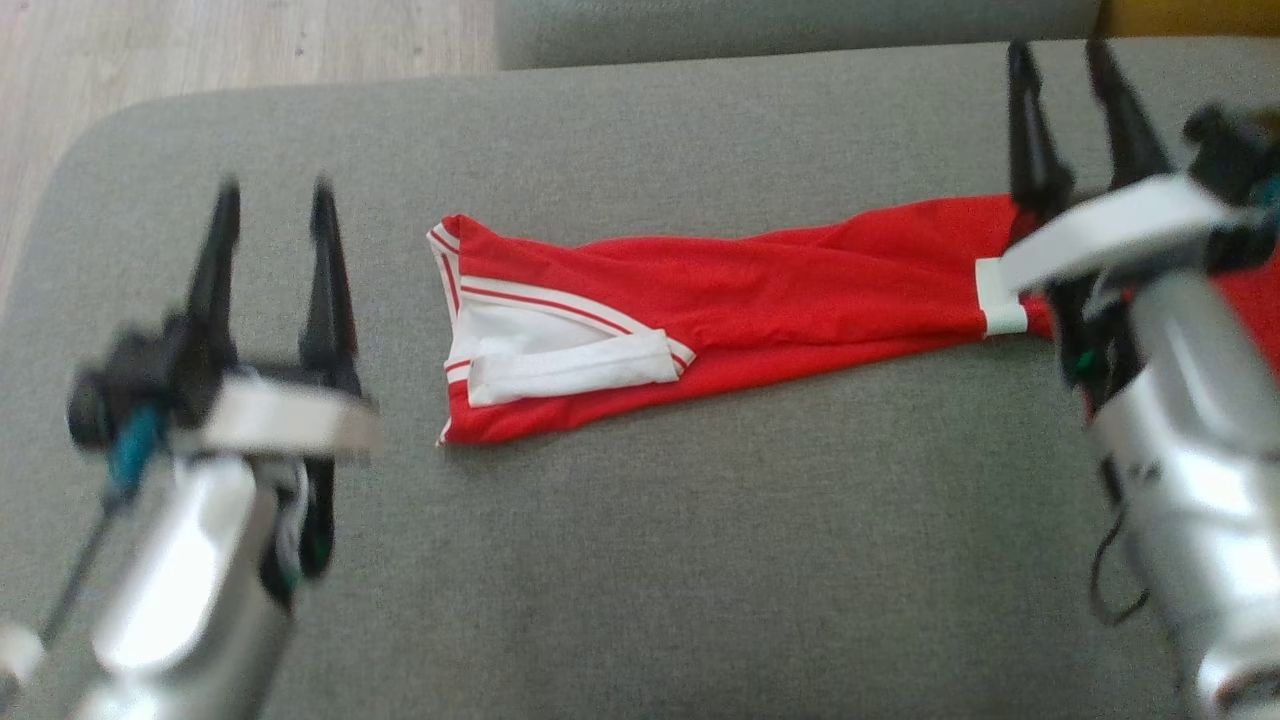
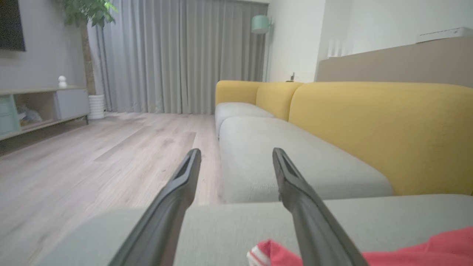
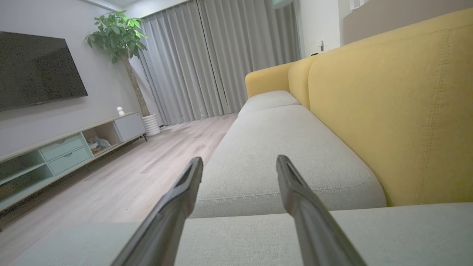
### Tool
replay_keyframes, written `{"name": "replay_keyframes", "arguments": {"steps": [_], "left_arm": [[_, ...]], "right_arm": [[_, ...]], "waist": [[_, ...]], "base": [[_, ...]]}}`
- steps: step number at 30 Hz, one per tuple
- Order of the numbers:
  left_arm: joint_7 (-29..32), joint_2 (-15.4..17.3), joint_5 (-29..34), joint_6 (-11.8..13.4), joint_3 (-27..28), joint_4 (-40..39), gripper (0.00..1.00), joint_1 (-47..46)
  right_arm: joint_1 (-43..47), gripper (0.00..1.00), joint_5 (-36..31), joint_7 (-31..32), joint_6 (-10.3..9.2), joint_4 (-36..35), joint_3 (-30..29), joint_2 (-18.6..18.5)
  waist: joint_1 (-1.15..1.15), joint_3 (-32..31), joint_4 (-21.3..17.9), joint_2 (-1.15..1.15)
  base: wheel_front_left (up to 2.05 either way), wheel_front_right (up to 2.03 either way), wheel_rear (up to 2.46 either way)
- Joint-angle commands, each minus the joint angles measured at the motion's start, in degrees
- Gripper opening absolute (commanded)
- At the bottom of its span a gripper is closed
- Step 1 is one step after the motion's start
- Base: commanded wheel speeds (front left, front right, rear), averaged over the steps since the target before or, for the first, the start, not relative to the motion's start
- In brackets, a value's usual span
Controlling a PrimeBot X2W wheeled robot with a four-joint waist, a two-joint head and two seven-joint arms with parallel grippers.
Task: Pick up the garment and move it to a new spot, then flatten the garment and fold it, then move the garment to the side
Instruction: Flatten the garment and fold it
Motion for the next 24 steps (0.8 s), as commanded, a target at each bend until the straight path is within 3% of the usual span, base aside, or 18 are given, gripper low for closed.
{"name": "replay_keyframes", "arguments": {"steps": [1,6,11,17,24], "left_arm": [[-0.27,0.71,1.45,0.29,4.03,-2.36,1.00,1.42],[-0.27,-4.53,6.46,-0.55,9.92,-4.73,1.00,12.39],[-0.27,-8.75,10.65,-4.06,13.24,-4.81,1.00,17.39],[-0.28,-11.24,15.06,-8.04,16.12,-4.43,1.00,15.88],[-0.28,-14.26,17.83,-11.43,18.31,-2.91,1.00,13.27]], "right_arm": [[3.04,1.00,-2.47,-0.74,-0.05,-4.29,-1.73,1.86],[18.45,1.00,-10.65,-0.76,-0.05,-14.08,-10.11,8.71],[27.60,1.00,-14.43,-0.77,-0.05,-18.12,-12.45,10.28],[25.86,1.00,-16.09,-0.46,-0.05,-18.02,-14.74,10.41],[17.09,1.00,-23.49,4.22,-0.05,-10.04,-26.91,10.42]], "waist": [[0.00,-0.47,-0.02,0.00],[0.00,-1.69,0.27,0.00],[0.00,-0.64,1.06,0.00],[0.00,2.88,1.95,0.00],[0.00,7.23,3.63,0.00]], "base": [[0.00,0.00,0.00],[0.00,0.00,0.00],[0.00,0.00,0.00],[0.00,0.00,0.00],[0.00,0.00,0.00]]}}
